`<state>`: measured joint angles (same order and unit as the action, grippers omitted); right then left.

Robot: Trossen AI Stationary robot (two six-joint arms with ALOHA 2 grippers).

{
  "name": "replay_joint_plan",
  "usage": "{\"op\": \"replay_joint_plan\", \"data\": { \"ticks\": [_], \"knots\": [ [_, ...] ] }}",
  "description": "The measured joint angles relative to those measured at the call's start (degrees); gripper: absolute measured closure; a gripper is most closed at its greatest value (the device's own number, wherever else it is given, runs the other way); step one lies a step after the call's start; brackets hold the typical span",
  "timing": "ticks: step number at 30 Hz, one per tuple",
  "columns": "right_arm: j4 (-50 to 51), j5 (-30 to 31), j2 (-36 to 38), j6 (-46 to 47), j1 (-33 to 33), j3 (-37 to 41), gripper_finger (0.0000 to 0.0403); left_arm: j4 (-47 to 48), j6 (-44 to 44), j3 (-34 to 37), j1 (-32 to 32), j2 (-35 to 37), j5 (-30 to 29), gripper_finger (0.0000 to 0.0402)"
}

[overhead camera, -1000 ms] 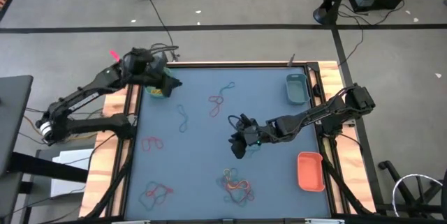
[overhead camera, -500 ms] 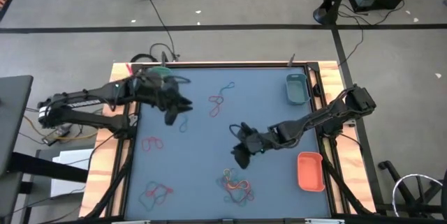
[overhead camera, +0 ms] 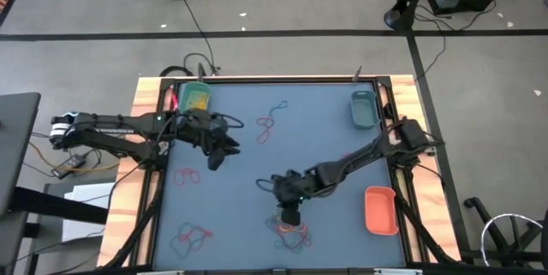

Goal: Sort rubber bands into baskets
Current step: Put the yellow rubber band into the green bin

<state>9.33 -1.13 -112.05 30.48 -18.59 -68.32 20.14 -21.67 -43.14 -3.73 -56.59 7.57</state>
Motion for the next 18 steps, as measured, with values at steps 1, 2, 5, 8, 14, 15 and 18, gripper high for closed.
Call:
{"op": "replay_joint_plan", "data": {
  "ticks": [1, 2, 5, 8, 14, 15, 18],
  "knots": [
    [1.24, 0.01, -1.13, -1.90, -0.24, -1.38, 0.0311, 0.60, -0.20, 0.03, 0.47, 0.01, -0.01, 0.0269],
    [2.44, -0.01, -2.32, -3.64, -0.44, -2.62, 0.0316, 0.91, -0.85, 0.03, 0.92, -0.01, -0.09, 0.0269],
    [4.45, -0.01, -4.98, -7.43, -0.82, -5.77, 0.0323, 2.08, -2.16, 0.05, 1.69, 0.01, -0.52, 0.0269],
    [6.41, 0.80, -6.96, -10.09, -1.09, -8.15, 0.0324, 2.90, -2.96, 0.05, 2.25, 0.01, -0.75, 0.0269],
    [10.15, 2.69, -8.94, -12.36, -1.26, -9.79, 0.0325, 2.98, -3.74, 0.05, 2.85, 0.01, -1.03, 0.0269],
    [10.48, 2.97, -8.91, -12.85, -1.34, -9.83, 0.0329, 3.22, -3.91, 0.05, 2.85, 0.01, -1.11, 0.0269],
    [10.75, 3.55, -9.16, -14.82, -1.85, -9.79, 0.0357, 3.86, -4.02, 0.05, 2.85, 0.01, -1.51, 0.0269]
  ]
}}
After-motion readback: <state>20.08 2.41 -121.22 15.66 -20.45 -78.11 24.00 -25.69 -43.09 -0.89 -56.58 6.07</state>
